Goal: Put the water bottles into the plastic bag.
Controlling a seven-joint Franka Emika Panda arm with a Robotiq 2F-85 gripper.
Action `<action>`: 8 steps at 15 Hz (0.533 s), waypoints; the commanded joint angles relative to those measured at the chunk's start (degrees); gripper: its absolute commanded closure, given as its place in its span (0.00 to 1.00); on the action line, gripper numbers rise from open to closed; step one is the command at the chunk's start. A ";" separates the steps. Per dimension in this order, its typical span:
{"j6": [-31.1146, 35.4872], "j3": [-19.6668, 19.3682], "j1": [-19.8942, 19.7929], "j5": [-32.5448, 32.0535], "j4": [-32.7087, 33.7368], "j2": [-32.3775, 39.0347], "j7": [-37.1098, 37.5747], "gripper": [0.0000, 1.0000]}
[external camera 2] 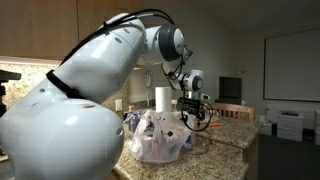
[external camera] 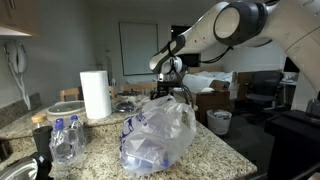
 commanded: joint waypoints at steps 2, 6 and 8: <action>-5.36 -0.17 0.74 -2.99 2.44 0.97 -1.00 0.33; -7.39 -0.26 1.40 -5.02 2.37 0.84 -1.29 0.61; -8.06 -0.31 1.57 -5.77 2.85 1.15 -1.15 0.74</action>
